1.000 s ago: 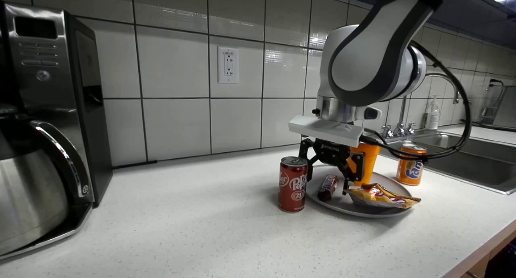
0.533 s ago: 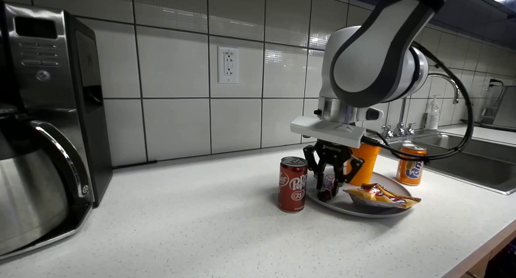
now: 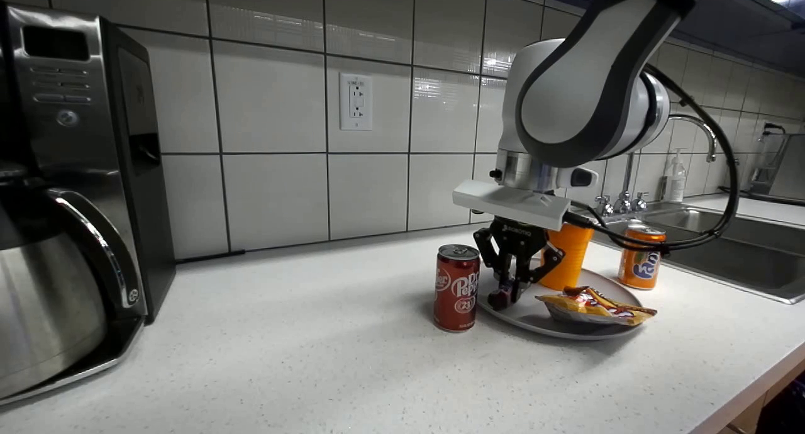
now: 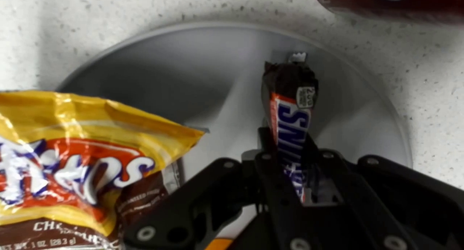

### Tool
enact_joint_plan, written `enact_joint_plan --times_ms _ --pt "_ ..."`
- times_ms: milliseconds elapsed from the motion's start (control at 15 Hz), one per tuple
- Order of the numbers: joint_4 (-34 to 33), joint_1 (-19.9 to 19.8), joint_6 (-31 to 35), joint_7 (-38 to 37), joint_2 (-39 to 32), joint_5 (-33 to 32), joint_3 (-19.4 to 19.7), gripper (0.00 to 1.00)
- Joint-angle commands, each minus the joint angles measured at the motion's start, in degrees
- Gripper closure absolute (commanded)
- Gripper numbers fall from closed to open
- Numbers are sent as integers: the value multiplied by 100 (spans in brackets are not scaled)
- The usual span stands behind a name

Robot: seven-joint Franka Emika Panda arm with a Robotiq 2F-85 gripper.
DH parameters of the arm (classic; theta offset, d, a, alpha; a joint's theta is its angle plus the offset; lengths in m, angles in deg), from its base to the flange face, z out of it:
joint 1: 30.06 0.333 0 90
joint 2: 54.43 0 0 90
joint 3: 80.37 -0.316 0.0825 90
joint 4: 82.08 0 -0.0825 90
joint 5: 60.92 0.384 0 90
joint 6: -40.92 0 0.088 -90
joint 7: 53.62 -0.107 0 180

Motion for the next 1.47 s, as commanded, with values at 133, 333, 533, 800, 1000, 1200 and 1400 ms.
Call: enact_joint_plan --times_ms 133,333,533,800,1000,1200,1400 --pt "24 98 -143 71 401 -49 31 96" --pt "-85 31 -229 280 487 16 -34 96" --pt "-306 -42 -305 670 435 63 -77 96" --pt "-729 -121 -412 1342 219 131 -89 96" --pt "-1074 -185 -550 1859 22 221 -95 96" --pt "-1453 -217 -705 2302 -231 301 -69 96" --pt "-1862 -191 -855 2513 -524 259 -6 96"
